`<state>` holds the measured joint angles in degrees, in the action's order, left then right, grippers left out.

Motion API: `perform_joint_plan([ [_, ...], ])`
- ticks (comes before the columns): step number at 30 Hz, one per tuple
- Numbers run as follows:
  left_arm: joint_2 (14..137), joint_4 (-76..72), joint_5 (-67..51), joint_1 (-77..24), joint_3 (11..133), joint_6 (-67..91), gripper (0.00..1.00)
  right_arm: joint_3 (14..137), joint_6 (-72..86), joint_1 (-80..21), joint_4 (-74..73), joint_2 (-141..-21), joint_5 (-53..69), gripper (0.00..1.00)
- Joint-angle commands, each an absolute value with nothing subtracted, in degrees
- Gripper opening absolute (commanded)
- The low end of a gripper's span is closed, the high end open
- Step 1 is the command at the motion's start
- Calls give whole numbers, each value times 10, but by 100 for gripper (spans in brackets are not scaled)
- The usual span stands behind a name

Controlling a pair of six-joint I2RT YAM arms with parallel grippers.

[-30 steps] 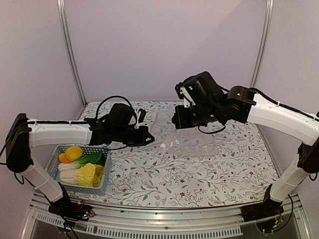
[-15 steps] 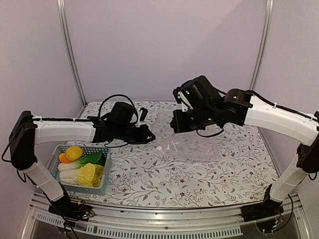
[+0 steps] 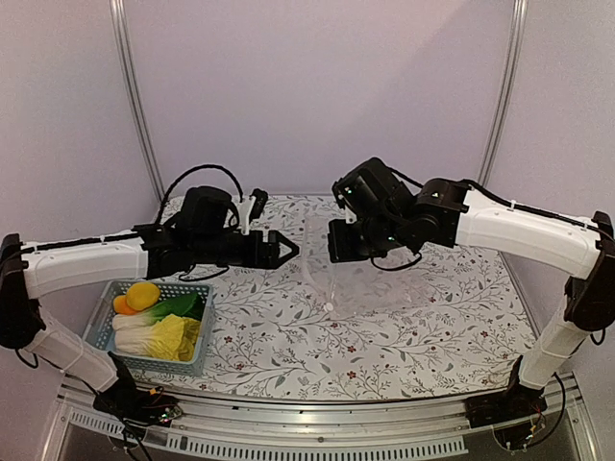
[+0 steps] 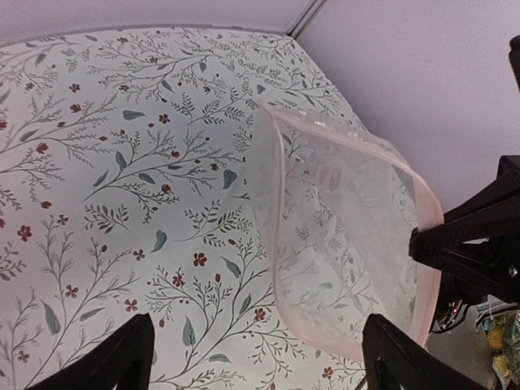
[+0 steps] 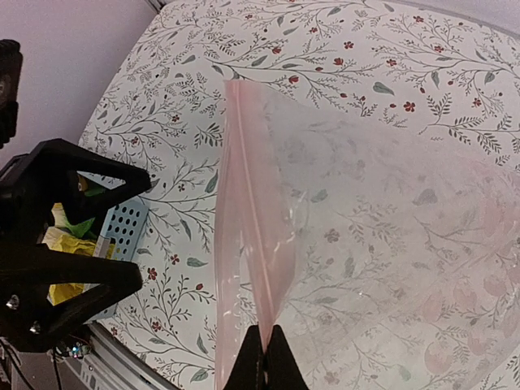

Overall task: Place the food in the zip-top bag and seal the zipper
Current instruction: Adjust the zipper food storage bag at the center of the board, then pick up the fake fruit from the bin.

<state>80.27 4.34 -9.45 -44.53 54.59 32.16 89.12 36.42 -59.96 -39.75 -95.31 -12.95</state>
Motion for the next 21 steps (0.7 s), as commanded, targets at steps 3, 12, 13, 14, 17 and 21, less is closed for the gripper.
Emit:
perform_joint_plan([
  [3,708,141,-56,-408,522,296,93,896,372,-602,-392,-963,-139,0],
  [12,561,291,13,-218,436,381,100,900,363,-602,-389,-962,-135,0],
  [13,553,301,18,-199,430,383,100,900,361,-601,-388,-962,-134,0],
  [14,545,313,29,-183,426,385,100,901,360,-602,-388,-962,-134,0],
  [17,525,367,90,-150,424,396,100,905,355,-602,-388,-960,-133,0],
  [21,483,391,127,-119,404,408,100,905,352,-602,-388,-957,-138,0],
])
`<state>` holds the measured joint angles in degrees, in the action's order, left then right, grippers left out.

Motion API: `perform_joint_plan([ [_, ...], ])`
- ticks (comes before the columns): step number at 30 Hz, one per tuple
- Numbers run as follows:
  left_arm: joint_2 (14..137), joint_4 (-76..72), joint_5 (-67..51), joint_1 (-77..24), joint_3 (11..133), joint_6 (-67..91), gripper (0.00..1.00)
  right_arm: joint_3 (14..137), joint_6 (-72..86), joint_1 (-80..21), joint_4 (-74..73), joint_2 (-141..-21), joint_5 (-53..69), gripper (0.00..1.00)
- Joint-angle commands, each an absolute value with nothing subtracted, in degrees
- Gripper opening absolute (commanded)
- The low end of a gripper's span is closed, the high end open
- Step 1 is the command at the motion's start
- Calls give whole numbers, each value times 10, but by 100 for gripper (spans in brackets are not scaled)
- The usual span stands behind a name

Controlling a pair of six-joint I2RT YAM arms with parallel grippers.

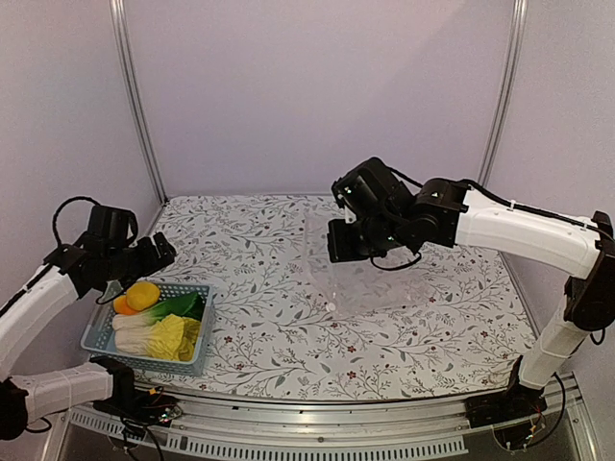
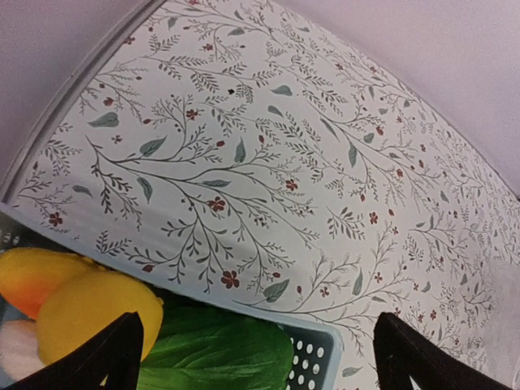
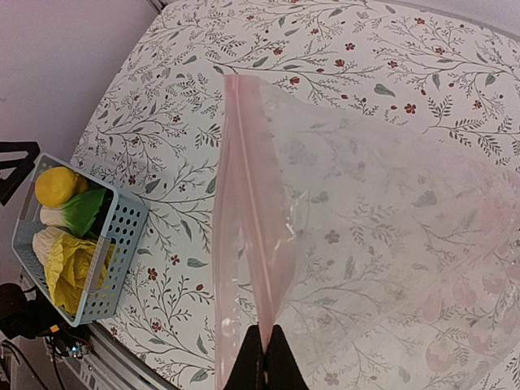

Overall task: Place the food in the zip-top bag and seal the zipper
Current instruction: Pick up the fake fruit from the bin.

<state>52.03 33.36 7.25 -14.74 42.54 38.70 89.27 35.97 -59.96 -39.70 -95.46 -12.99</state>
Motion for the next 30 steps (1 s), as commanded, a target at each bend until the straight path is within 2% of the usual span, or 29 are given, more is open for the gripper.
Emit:
perform_joint_plan([
  [1,471,391,121,-105,398,411,100,905,351,-602,-388,-956,-139,0],
  [7,427,412,94,-24,372,416,100,904,350,-602,-388,-953,-139,0],
  [14,433,397,56,34,318,422,100,907,347,-602,-387,-953,-135,0],
  [30,429,290,-37,93,246,430,82,914,344,-602,-387,-955,-126,0],
])
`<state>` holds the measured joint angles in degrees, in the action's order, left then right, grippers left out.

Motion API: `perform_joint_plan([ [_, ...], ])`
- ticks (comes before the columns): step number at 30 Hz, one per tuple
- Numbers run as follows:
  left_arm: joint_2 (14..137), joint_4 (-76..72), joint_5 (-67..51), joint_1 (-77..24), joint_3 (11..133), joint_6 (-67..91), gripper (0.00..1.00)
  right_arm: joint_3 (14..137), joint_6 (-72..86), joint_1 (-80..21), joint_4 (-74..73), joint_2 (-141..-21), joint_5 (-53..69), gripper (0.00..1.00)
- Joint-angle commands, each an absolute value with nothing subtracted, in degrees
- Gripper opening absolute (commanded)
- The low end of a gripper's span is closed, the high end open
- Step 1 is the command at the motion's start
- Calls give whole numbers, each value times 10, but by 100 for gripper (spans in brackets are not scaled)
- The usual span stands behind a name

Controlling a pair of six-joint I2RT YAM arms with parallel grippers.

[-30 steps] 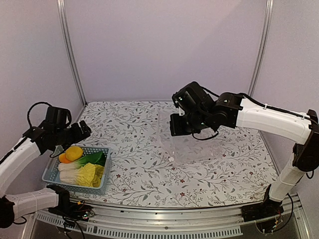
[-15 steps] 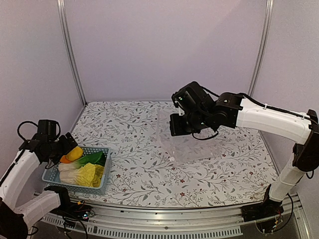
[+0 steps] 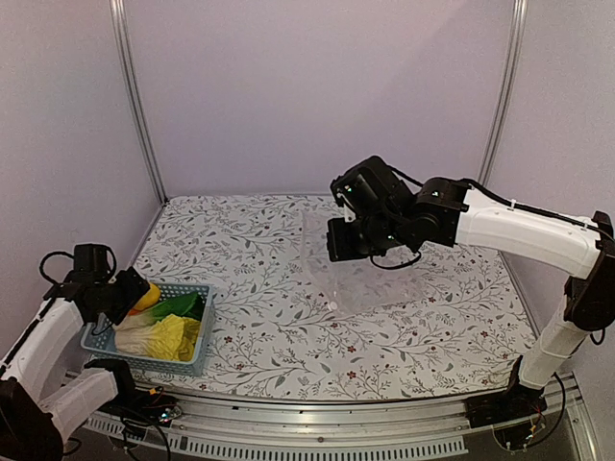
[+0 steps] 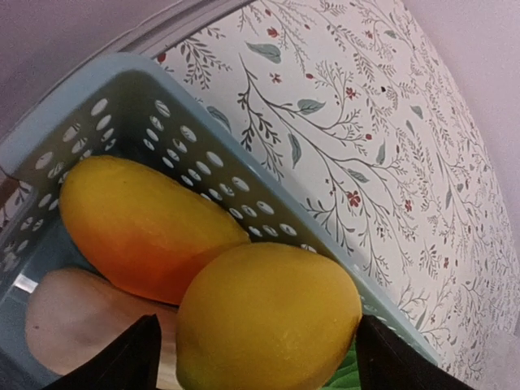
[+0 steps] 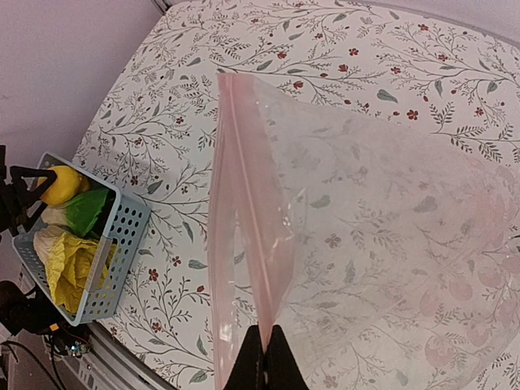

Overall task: Place the food in the zip-top bag and seal the zipper
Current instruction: Pick up the fake fruit from the bin.

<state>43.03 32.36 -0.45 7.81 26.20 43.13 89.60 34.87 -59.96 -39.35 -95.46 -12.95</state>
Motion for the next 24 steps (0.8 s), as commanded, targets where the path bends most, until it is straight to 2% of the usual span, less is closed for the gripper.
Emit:
perform_joint_plan([
  [1,430,283,-43,96,244,430,80,915,344,-601,-387,-956,-124,0],
  [11,431,276,-51,102,240,425,68,921,343,-602,-386,-965,-117,0],
  [24,361,319,-9,102,270,396,63,924,343,-601,-386,-965,-114,0],
])
